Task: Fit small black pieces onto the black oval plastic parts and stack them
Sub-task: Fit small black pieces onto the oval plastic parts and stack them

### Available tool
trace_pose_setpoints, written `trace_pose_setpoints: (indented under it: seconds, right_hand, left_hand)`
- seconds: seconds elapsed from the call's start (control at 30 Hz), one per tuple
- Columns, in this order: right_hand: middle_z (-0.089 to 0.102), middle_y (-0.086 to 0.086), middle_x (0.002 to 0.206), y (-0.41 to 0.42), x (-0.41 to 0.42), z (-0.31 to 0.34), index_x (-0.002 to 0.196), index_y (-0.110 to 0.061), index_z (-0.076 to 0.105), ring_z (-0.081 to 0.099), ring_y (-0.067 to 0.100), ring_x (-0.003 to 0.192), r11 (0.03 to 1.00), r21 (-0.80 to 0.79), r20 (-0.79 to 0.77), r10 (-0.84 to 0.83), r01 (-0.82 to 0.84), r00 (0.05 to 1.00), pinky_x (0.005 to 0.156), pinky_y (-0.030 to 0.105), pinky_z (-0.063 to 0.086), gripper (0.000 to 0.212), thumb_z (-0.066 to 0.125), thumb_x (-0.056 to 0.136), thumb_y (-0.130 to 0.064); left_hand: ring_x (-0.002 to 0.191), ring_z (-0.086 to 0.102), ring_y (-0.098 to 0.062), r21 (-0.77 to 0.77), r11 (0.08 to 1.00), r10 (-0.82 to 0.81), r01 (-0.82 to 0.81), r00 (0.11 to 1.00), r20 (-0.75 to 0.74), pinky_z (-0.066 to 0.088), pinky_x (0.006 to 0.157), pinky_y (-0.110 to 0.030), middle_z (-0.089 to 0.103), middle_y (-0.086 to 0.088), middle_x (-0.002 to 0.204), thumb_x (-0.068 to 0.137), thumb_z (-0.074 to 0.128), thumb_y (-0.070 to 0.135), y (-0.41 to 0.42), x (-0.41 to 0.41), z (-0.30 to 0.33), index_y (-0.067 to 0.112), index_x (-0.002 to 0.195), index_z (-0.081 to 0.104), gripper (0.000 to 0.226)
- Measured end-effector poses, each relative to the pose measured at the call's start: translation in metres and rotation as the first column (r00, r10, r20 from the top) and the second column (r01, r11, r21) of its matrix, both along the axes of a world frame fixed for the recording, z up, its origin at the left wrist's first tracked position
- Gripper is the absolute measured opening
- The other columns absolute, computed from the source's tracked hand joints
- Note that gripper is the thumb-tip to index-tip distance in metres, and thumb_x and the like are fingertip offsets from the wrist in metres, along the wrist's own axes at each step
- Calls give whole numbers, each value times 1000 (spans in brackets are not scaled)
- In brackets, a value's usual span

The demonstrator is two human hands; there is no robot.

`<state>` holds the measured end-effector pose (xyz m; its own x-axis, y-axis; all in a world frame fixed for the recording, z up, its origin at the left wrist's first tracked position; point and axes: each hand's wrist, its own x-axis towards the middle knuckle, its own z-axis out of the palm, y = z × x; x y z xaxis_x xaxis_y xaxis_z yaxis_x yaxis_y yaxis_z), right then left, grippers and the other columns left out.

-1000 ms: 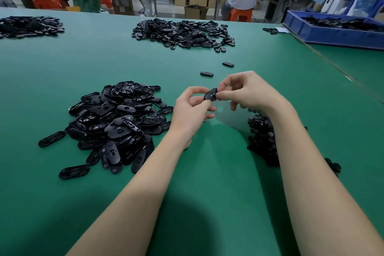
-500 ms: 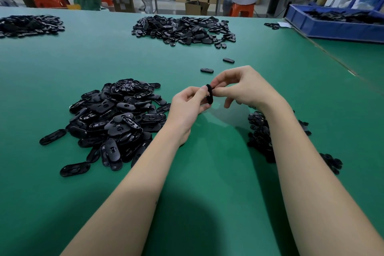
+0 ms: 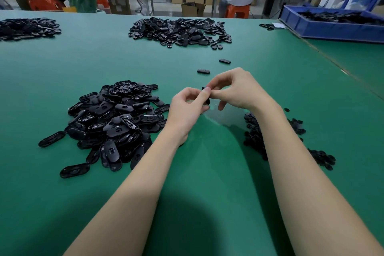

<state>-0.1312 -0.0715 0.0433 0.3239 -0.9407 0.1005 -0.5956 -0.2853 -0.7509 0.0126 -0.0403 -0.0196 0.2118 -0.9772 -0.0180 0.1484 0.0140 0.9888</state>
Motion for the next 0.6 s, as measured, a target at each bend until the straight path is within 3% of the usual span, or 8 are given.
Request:
trace_pose_setpoints:
  seconds: [0.17,0.27,0.37,0.43,0.6]
  right_hand:
    - [76,-8,81,-2,-2,-4,94,-17,76,73,15,57,998,60,68,-24,20,997,50,7,40,10,71,89,-9]
    - [70,-13,71,-5,-14,-3,92,-14,76,70,11,58,995,97,136,-37,24,990,47,10,38,5,74,89,-11]
    - [71,-14,72,-7,-24,0,90,-20,77,63,5,57,993,116,174,-51,30,983,49,14,41,4,76,88,-16]
    - [71,-14,74,-7,-26,-1,91,-21,77,60,5,57,989,144,206,-51,21,977,51,16,41,4,77,88,-18]
    - [74,-9,81,-6,-18,-6,93,-19,76,61,4,58,980,200,181,-48,11,982,53,17,41,6,78,87,-19]
  left_hand:
    - [73,71,-10,-34,998,45,-46,998,-33,58,74,-26,74,2,77,95,68,19,1,1,2,13,87,64,11]
    - [64,65,-7,-15,996,91,-91,996,-7,53,76,-27,73,10,72,94,68,21,-1,4,1,21,86,65,9]
    - [64,63,0,-30,989,145,-145,989,-10,47,64,-17,69,16,67,93,70,21,-1,4,1,23,84,66,10]
    - [65,63,0,-36,986,159,-160,987,-32,46,57,-13,69,12,68,93,70,18,-1,4,2,20,86,67,9]
    - [66,65,-1,-40,985,165,-165,986,-16,47,58,-13,72,1,79,95,68,15,1,2,3,17,91,65,5]
